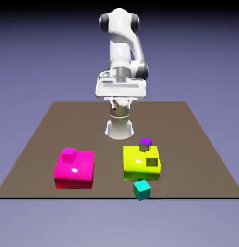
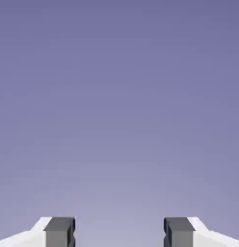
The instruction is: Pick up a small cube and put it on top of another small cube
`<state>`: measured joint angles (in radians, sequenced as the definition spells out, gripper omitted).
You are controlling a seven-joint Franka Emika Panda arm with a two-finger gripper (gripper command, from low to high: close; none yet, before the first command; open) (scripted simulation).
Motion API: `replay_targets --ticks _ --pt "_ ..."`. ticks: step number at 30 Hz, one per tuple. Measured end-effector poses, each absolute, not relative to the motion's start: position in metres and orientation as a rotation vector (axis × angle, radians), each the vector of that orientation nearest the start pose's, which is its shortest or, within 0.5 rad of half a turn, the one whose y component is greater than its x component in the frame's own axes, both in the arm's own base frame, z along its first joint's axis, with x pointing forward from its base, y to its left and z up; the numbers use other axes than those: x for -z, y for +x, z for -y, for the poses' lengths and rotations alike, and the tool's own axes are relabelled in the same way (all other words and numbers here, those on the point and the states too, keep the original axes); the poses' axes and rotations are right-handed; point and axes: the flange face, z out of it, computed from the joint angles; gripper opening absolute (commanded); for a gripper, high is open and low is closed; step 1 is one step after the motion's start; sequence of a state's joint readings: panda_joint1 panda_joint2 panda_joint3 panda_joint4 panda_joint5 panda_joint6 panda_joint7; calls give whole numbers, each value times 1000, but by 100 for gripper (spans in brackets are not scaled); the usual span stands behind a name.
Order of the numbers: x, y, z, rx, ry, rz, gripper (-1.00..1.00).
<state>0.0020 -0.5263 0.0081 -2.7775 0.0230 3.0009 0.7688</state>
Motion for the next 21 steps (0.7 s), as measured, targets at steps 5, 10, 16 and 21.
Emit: replay_targets --ticks 5,10,16,21 --pt "-420 443 5 682 -2450 -1313 0" --pt "-379 482 10 375 -2367 -1587 0" --pt "-321 519 12 -16 -2207 -1879 0" --pt "-268 544 8 -357 -2028 -2081 0"
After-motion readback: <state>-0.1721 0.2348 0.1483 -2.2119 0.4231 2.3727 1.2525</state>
